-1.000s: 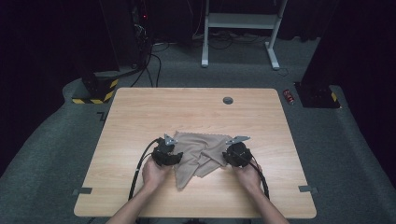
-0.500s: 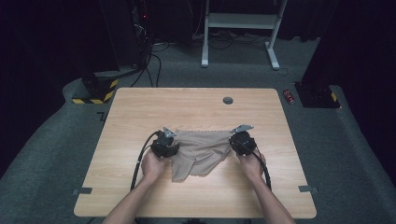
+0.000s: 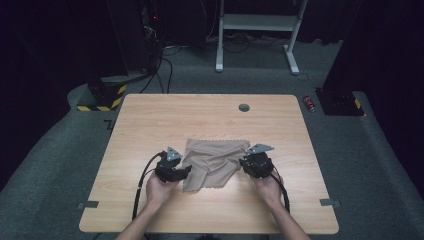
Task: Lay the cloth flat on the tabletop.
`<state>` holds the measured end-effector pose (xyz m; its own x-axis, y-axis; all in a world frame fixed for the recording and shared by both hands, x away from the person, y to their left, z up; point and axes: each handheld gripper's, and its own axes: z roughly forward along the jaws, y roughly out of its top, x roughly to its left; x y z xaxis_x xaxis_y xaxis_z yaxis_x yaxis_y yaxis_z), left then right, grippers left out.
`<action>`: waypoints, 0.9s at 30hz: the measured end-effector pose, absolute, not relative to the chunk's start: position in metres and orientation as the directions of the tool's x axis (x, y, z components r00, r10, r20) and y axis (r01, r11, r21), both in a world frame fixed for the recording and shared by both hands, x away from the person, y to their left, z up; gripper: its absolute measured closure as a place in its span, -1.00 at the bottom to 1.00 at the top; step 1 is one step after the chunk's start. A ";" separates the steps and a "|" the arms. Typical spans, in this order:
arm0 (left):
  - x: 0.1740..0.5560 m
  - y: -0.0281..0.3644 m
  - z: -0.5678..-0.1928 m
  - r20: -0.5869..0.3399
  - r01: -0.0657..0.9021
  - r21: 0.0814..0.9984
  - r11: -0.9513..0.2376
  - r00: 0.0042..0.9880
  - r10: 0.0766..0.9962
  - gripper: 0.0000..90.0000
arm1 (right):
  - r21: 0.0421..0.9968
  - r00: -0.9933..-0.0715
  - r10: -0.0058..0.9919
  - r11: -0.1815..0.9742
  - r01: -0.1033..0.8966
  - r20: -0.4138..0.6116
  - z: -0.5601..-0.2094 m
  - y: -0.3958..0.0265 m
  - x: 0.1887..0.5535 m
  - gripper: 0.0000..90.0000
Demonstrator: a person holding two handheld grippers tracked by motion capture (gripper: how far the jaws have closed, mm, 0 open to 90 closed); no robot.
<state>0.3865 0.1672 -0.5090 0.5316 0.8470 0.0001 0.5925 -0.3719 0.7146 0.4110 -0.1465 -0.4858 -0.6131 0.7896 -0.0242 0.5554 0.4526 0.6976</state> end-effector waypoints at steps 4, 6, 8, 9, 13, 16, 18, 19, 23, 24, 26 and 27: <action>0.385 0.172 -0.519 0.006 0.606 0.706 -0.366 0.512 0.859 -0.07 | 0.682 -0.617 0.787 0.462 0.567 -0.020 -0.497 -0.137 0.408 0.45; 0.384 0.173 -0.520 -0.002 0.604 0.716 -0.351 0.505 0.863 -0.09 | 0.672 -0.612 0.791 0.459 0.581 -0.011 -0.503 -0.133 0.412 0.47; 0.383 0.174 -0.523 0.004 0.588 0.731 -0.347 0.505 0.863 -0.12 | 0.661 -0.614 0.790 0.463 0.590 -0.005 -0.507 -0.129 0.415 0.59; 0.382 0.176 -0.525 0.006 0.572 0.746 -0.340 0.505 0.863 -0.16 | 0.653 -0.618 0.786 0.475 0.590 -0.014 -0.509 -0.127 0.416 0.66; 0.380 0.176 -0.527 0.000 0.572 0.755 -0.320 0.489 0.872 -0.22 | 0.635 -0.644 0.763 0.523 0.569 -0.051 -0.508 -0.121 0.418 0.91; 0.379 0.176 -0.527 0.003 0.576 0.755 -0.315 0.478 0.879 -0.23 | 0.630 -0.669 0.740 0.552 0.547 -0.068 -0.503 -0.116 0.419 0.93; 0.379 0.176 -0.527 0.003 0.577 0.754 -0.314 0.475 0.880 -0.24 | 0.641 -0.674 0.735 0.551 0.534 -0.070 -0.494 -0.112 0.421 0.93; 0.379 0.176 -0.527 0.004 0.577 0.753 -0.315 0.475 0.880 -0.24 | 0.648 -0.679 0.730 0.551 0.525 -0.071 -0.489 -0.109 0.422 0.93; 0.379 0.176 -0.527 0.003 0.578 0.753 -0.314 0.475 0.880 -0.25 | 0.668 -0.697 0.711 0.563 0.486 -0.091 -0.466 -0.092 0.431 0.92; 0.379 0.176 -0.527 0.003 0.577 0.754 -0.314 0.475 0.880 -0.25 | 0.672 -0.698 0.711 0.557 0.488 -0.083 -0.463 -0.087 0.434 0.92; 0.379 0.176 -0.527 0.003 0.578 0.753 -0.314 0.475 0.880 -0.25 | 0.666 -0.699 0.711 0.559 0.494 -0.077 -0.461 -0.076 0.444 0.92; 0.379 0.176 -0.527 0.002 0.578 0.753 -0.313 0.474 0.881 -0.25 | 0.658 -0.699 0.712 0.559 0.505 -0.069 -0.462 -0.070 0.449 0.92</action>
<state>0.3792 0.1759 -0.5269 0.4739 0.8806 0.0023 0.5783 -0.3132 0.7533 0.4490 -0.0700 -0.4619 -0.6987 0.7121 -0.0690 0.5048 0.5591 0.6577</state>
